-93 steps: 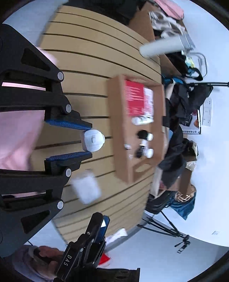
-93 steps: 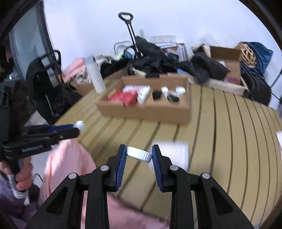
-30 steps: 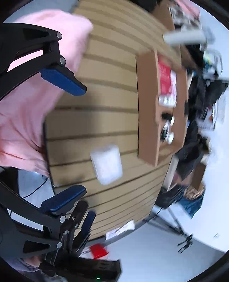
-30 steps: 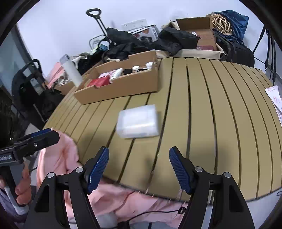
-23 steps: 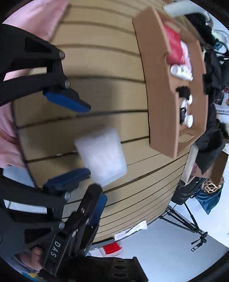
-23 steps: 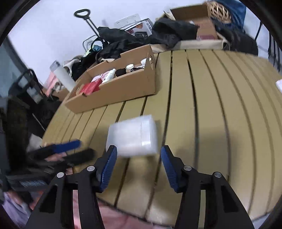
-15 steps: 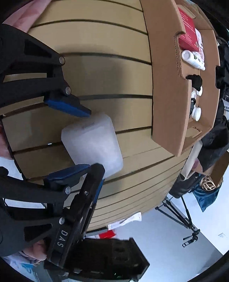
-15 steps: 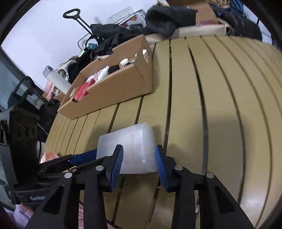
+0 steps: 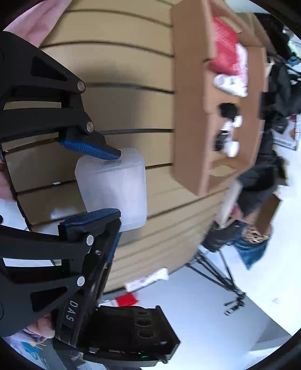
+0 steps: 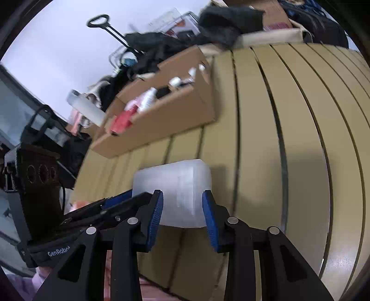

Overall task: Organize objects
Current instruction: 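Lower the white container into the cardboard tray and open both tools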

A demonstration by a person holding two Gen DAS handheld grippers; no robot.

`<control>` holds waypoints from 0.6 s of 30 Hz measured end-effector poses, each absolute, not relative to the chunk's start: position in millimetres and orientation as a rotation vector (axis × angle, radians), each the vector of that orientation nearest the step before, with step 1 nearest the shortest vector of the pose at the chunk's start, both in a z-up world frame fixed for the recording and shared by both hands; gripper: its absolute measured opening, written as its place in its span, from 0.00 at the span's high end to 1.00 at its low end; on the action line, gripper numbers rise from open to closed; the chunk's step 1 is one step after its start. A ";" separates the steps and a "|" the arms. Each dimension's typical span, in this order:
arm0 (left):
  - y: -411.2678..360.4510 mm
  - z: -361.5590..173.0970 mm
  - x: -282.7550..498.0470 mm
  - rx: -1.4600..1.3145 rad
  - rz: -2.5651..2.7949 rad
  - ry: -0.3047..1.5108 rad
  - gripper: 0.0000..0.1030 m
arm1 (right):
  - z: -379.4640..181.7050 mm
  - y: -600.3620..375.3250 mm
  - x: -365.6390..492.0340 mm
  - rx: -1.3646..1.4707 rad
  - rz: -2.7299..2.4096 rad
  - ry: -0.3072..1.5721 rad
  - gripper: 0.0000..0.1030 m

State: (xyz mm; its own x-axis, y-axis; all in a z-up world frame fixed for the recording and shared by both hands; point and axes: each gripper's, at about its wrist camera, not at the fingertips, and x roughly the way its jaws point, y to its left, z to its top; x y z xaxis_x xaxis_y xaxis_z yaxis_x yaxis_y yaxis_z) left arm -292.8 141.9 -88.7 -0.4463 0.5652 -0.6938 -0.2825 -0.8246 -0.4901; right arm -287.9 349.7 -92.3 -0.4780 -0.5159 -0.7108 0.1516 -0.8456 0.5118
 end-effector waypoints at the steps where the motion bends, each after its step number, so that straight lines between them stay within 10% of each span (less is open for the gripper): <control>1: 139.3 -80.4 -294.0 -1.226 2.289 -0.421 0.62 | -81.2 345.8 -289.5 1.286 -2.355 -0.517 0.63; 10: 91.1 21.0 -377.9 -1.037 2.467 -0.347 0.62 | 8.3 302.6 -360.5 1.034 -2.334 -0.437 0.63; 18: 64.4 -3.1 -450.4 -1.232 2.536 -0.266 0.62 | -21.2 256.5 -448.6 1.135 -2.148 -0.533 0.63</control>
State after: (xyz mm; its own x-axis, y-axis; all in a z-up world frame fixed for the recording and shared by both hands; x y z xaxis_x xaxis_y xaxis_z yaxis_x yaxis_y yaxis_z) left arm -450.3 64.4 -3.1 -0.5830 0.3523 -0.7321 -0.1926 -0.9353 -0.2968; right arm -448.6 256.5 -21.2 -0.4200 -0.7009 -0.5765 0.3499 -0.7112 0.6097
